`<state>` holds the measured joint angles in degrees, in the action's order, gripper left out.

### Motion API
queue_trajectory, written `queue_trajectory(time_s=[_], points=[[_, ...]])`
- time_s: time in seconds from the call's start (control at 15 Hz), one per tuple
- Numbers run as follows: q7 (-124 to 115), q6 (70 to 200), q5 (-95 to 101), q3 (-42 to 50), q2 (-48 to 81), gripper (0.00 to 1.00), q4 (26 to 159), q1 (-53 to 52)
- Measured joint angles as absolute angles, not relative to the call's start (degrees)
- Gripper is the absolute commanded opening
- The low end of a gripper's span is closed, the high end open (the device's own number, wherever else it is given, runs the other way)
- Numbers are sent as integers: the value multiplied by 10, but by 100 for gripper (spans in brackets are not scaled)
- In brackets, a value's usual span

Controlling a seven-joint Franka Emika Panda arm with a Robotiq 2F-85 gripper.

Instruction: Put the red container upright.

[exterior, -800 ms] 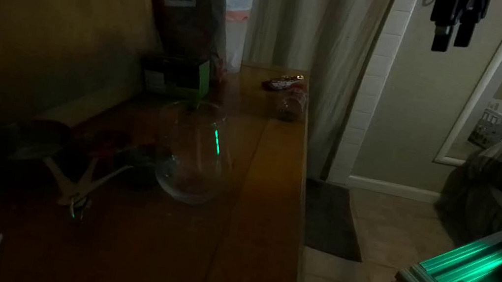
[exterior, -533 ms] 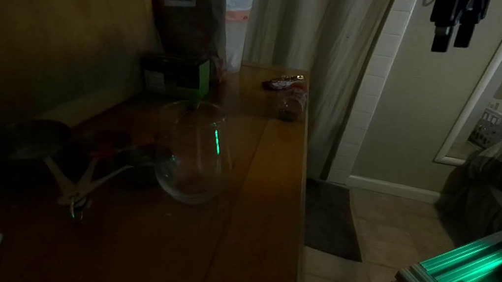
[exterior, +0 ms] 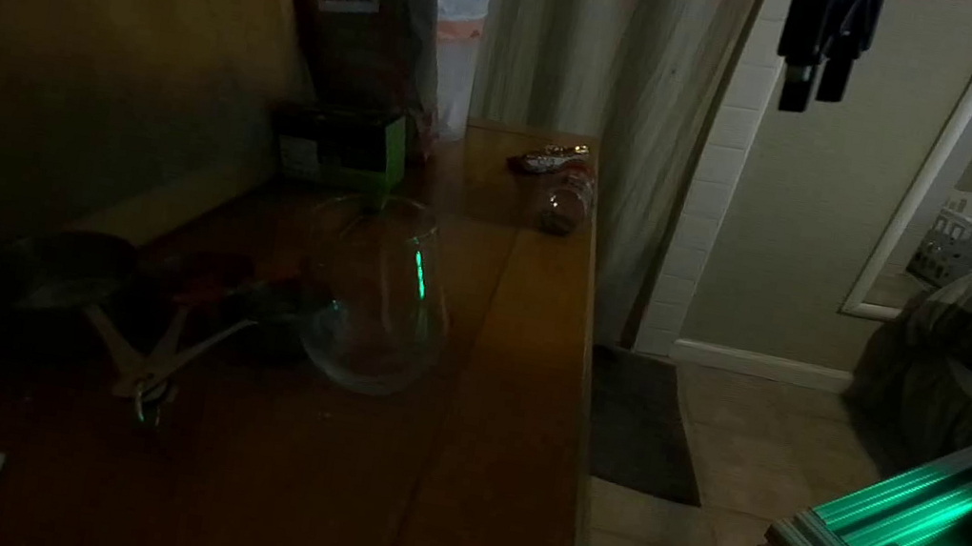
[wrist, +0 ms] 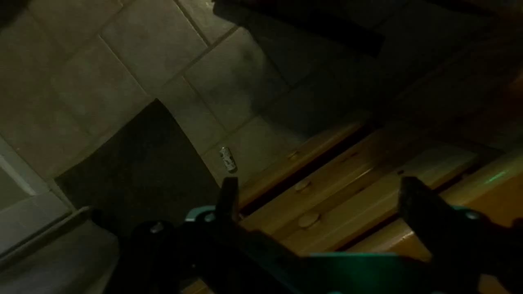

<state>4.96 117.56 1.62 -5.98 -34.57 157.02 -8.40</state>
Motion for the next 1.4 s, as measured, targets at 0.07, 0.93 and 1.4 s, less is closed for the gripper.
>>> queue_trajectory(time_s=[0.07, 0.93, 1.4], points=[[50, 1203, 13, -61, -316, 100, 1559, -92], [-42, 1300, -86, -79, 12, 100, 1335, -107], [-52, 1231, -152, -73, 112, 100, 1242, -77]])
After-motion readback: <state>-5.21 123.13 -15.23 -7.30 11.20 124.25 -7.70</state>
